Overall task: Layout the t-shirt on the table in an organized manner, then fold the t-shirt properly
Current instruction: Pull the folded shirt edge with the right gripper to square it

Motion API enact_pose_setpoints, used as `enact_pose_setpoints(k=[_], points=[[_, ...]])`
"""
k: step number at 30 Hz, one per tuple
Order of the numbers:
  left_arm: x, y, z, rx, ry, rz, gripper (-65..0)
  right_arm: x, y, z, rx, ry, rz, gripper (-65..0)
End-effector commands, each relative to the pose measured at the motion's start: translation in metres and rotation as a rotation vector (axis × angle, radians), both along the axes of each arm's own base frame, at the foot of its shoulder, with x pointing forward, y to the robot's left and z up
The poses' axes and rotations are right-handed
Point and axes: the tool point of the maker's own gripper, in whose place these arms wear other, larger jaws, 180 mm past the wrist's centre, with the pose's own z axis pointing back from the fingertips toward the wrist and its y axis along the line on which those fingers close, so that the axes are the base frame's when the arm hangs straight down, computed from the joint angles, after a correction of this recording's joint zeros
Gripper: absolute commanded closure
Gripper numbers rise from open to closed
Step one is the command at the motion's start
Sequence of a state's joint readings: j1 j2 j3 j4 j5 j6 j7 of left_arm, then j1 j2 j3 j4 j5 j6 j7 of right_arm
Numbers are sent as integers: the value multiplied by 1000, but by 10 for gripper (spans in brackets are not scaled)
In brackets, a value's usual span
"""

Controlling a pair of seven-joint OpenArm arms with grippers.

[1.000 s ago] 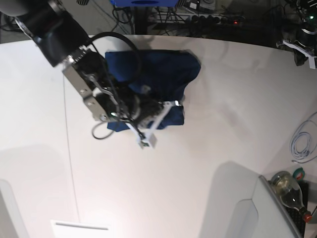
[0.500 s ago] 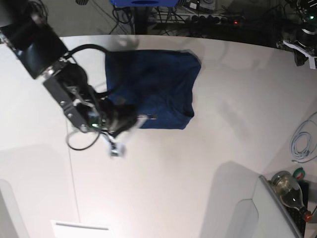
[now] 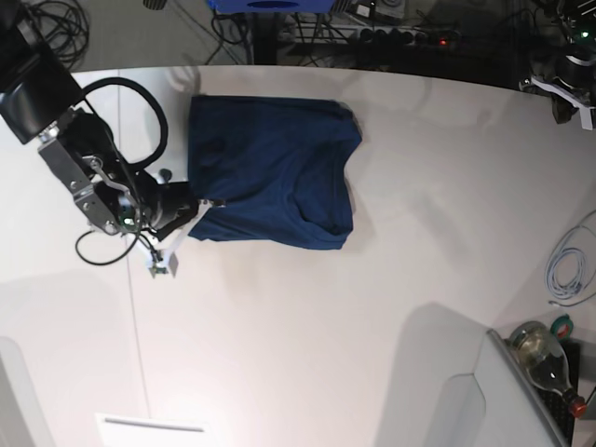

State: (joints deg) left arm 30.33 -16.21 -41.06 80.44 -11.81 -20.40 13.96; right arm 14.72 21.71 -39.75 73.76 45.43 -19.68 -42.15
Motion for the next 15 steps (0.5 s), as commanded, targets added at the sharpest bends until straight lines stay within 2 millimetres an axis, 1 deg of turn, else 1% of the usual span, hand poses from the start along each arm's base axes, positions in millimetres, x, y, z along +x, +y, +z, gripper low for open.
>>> enact_pose_setpoints(k=[1,2,3,5,6,7,9,10,12,13,15], points=[[5,7,12,30,-29,-10,0,16,-4,13,1,-51,4,-15],[5,7,12,30,-29,-10,0,17,-4,15,3,-57,12,-15],[5,7,12,30,-29,-10,0,19,1,21,14,-73,22,-15],[5,7,12,30,-29,-10,0,22,12,42,45,-124,59,-15],[5,7,12,30,-29,-10,0,18,21,53,72,-145,83,-15],[5,7,12,30,-29,-10,0,10,31,60,98,-147,110,-15],[5,7,12,30,-27,-10,0,-16,50,74,166,-117,143,-15],[4,7,11,30,-26,-10,0,-32,57,72,192,-81,138,-15],[3,7,11,30,-24,-10,0,-57,72,67,244,-36,124,-15],[3,7,11,30,-24,-10,0,-66,74,61,250,-16,117,-15],[3,7,11,30,-24,-10,0,-76,77,53,237,-5,116,-15]])
